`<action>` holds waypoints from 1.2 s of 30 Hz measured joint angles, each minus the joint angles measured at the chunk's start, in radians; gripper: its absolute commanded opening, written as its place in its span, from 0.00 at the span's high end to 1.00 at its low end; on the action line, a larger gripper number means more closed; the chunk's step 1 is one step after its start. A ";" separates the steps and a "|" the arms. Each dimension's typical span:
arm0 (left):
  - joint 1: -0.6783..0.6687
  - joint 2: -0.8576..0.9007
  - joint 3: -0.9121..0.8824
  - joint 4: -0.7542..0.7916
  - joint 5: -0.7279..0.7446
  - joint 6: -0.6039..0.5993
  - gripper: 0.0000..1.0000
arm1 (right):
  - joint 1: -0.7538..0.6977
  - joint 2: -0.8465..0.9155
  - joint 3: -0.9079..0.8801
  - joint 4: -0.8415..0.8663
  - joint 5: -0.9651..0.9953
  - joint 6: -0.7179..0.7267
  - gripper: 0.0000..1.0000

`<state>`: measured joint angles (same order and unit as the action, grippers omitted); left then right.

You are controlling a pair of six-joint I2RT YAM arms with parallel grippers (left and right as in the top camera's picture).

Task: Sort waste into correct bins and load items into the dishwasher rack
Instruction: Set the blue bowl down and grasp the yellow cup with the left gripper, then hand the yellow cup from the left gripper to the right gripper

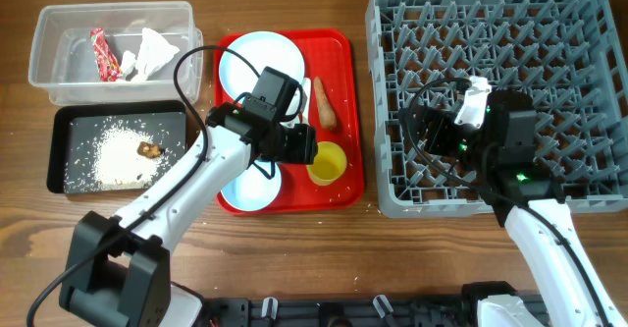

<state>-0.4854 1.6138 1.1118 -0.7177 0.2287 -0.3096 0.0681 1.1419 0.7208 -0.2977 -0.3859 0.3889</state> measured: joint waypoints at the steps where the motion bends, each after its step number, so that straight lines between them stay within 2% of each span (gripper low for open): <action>1: 0.000 0.004 0.000 0.002 -0.003 0.003 0.52 | 0.000 0.000 0.000 0.000 0.000 0.000 0.00; 6: -0.009 0.067 0.000 0.013 -0.007 0.012 0.68 | 0.000 0.000 0.000 0.000 -0.003 0.000 0.00; 7: -0.013 0.080 0.000 0.013 -0.007 0.011 0.75 | 0.000 0.000 0.000 0.000 -0.003 0.000 0.00; 9: -0.020 0.095 0.000 0.014 -0.007 0.010 0.96 | 0.000 0.000 0.000 0.000 -0.003 0.000 0.00; 13: -0.025 0.097 0.000 0.031 -0.006 0.011 0.96 | 0.000 0.000 0.000 0.001 -0.008 0.003 0.07; 17: -0.004 0.092 0.000 0.042 0.074 0.009 0.96 | 0.000 -0.005 0.000 0.060 -0.117 0.013 0.07; 21: 0.132 0.017 0.000 0.063 0.336 0.011 0.96 | 0.000 -0.030 0.001 0.196 -0.304 0.035 0.04; 25: 0.273 -0.035 0.002 0.107 0.638 0.032 0.96 | 0.010 -0.031 0.002 0.241 -0.404 0.045 0.02; 30: 0.322 -0.036 0.002 0.114 0.888 0.043 0.96 | 0.064 -0.002 0.002 0.375 -0.501 0.040 0.02; 36: 0.322 -0.036 0.002 0.142 1.088 0.047 0.96 | 0.106 0.084 0.003 0.578 -0.648 0.037 0.02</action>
<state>-0.1631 1.5780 1.1141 -0.5758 1.3167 -0.2630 0.1741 1.2255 0.7235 0.2802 -1.0340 0.4263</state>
